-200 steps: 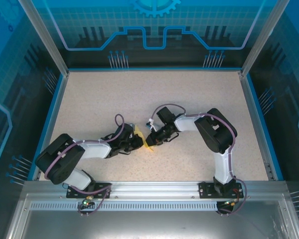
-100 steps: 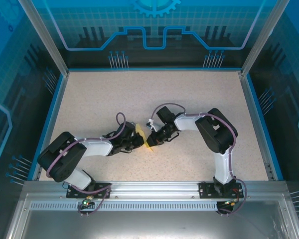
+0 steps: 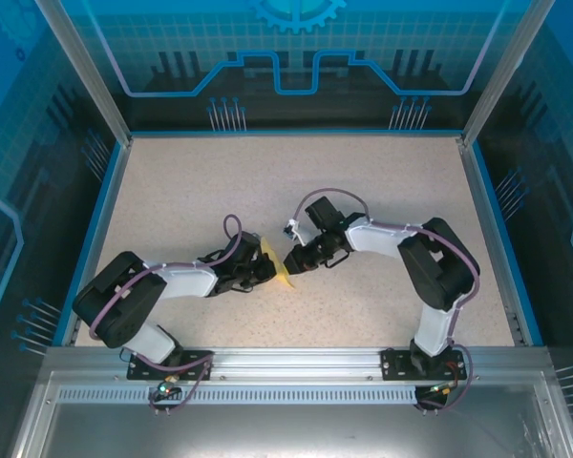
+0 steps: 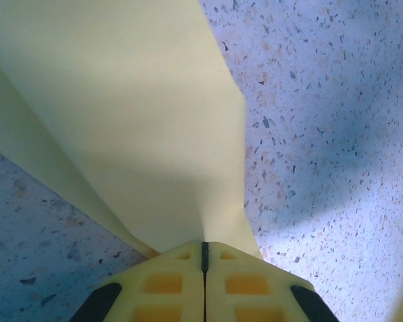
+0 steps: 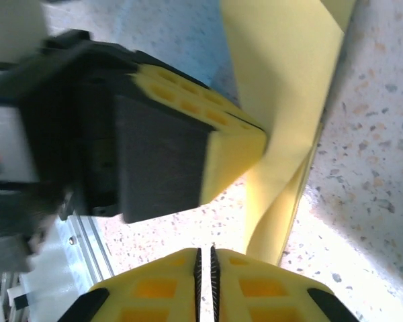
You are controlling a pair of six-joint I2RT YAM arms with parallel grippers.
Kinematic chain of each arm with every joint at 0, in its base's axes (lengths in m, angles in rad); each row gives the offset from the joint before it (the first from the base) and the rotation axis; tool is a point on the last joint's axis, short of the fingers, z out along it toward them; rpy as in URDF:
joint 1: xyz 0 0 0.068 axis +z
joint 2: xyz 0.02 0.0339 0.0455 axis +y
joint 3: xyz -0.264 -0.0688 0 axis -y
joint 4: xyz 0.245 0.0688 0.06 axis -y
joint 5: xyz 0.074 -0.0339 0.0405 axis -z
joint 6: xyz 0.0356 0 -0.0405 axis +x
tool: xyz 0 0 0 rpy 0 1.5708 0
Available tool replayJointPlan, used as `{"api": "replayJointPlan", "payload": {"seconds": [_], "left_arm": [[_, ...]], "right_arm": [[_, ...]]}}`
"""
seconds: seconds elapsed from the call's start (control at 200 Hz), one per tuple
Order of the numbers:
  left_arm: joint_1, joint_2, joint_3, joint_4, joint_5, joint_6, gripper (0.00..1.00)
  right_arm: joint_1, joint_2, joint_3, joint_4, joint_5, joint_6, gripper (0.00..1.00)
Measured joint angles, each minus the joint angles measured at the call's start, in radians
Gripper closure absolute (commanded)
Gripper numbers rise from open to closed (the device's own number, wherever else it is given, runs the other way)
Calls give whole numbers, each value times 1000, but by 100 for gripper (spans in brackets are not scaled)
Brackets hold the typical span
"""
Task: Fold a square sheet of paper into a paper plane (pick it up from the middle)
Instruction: Fold the wing for the fifth time at the center of the table.
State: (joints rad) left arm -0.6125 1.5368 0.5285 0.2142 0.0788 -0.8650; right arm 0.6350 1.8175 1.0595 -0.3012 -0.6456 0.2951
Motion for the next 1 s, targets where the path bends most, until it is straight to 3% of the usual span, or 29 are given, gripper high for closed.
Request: {"api": "replayJointPlan", "payload": {"seconds": [0.24, 1.0], "left_arm": [[0, 0, 0, 0, 0, 0, 95], [0, 1, 8, -17, -4, -20, 95]], "right_arm": [[33, 40, 1, 3, 14, 4, 97], [63, 108, 35, -67, 114, -27, 98]]}}
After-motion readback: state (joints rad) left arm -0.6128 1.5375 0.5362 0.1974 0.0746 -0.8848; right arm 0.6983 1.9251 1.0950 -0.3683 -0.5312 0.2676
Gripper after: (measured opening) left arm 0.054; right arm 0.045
